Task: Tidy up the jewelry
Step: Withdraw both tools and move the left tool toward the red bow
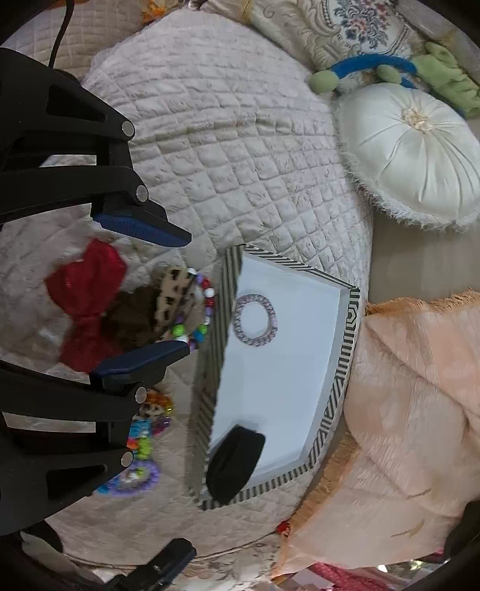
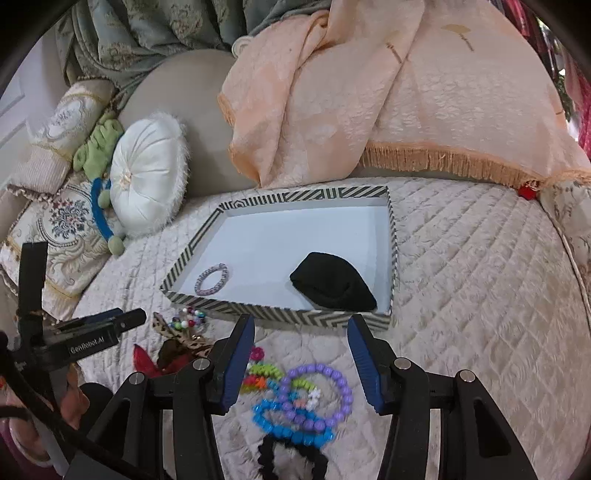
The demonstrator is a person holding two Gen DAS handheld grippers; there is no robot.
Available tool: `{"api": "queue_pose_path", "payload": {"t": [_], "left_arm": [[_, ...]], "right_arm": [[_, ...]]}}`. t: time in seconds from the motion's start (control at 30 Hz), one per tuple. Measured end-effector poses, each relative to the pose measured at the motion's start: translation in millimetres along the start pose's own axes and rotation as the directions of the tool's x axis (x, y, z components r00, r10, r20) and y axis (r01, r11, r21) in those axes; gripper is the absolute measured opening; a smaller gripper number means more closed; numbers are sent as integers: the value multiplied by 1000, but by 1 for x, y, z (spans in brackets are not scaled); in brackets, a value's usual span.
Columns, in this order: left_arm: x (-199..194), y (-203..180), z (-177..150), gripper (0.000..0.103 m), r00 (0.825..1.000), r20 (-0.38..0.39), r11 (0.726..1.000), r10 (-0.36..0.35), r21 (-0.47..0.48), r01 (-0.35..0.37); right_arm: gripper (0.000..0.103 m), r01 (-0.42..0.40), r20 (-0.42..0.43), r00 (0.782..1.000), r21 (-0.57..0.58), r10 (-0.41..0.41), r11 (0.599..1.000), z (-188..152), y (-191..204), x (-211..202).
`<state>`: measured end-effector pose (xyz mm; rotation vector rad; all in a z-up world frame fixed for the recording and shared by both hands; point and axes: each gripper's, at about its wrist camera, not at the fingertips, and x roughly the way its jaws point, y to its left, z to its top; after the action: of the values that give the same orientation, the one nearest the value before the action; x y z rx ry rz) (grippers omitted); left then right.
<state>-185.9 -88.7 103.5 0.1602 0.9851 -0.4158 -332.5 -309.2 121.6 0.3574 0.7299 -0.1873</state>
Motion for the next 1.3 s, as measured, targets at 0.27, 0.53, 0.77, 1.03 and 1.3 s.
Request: {"api": "queue_pose_path", "payload": {"t": [0.27,0.53,0.77,1.03,1.3], "left_arm": [[-23,-6,-22,53,1000,18,1000,-16,14,15],[-36,-8,-40,53,1000,21,1000,-13,20,12],[-42,-6,-49,53,1000,18,1000,-18,25,18],[-49,14,-54,53,997,-23,997,-78,-22,77],[-41,40,-66,53,991,-85,992,-106,-73,100]], "right_arm": [[50,30,7,1000,-34,-30,999,-23,18,-23],[50,16,-3,1000,-3,-16,1000,-36,22,-37],[54,10,-10,1000,-13,-11,1000,-43,27,-46],[56,4,-20,1000,-28,-4,1000,-52,28,-53],[56,10,-83,997,0,-10,1000,-72,8,-43]]}}
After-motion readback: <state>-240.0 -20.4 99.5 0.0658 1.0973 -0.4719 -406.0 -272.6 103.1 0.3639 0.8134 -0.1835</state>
